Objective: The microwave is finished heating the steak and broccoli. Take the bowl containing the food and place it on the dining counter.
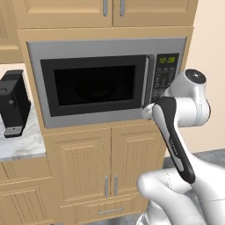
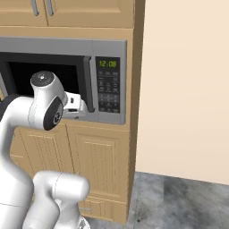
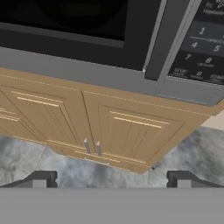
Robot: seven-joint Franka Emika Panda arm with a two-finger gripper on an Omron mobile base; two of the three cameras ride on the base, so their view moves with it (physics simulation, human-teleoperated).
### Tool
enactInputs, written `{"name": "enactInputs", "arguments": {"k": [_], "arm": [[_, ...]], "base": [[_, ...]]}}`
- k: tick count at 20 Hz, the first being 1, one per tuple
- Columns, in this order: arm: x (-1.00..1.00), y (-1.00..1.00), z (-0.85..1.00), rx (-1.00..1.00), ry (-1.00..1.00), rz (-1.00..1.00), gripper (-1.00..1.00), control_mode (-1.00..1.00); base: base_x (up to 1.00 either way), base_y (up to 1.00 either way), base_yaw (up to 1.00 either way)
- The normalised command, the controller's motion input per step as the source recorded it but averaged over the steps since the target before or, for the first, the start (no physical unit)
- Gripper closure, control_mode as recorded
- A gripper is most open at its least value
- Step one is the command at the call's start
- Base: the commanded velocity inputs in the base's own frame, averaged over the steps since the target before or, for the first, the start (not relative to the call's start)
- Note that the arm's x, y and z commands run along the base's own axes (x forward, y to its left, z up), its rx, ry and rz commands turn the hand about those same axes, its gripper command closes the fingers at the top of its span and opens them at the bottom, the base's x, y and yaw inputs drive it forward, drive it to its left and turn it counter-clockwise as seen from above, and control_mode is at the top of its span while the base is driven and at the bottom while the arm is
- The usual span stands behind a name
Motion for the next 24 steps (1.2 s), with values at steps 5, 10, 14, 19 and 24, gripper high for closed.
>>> {"name": "enactInputs", "arguments": {"k": [5, 10, 14, 19, 24], "arm": [[0.0, 0.0, 0.0, 0.0, 0.0, 0.0, -1.0, -1.0], [0.0, 0.0, 0.0, 0.0, 0.0, 0.0, -1.0, -1.0], [0.0, -0.04, 0.23, 0.0, -0.14, 0.0, -1.0, -1.0], [0.21, -0.04, 0.35, 0.0, -0.21, -0.03, -1.0, -1.0], [0.65, -0.16, 0.18, 0.01, -0.07, -0.11, -1.0, -1.0]], "base": [[0.0, 0.0, 0.0], [0.0, 0.0, 0.0], [0.0, 0.0, 0.0], [0.0, 0.0, 0.0], [0.0, 0.0, 0.0]]}}
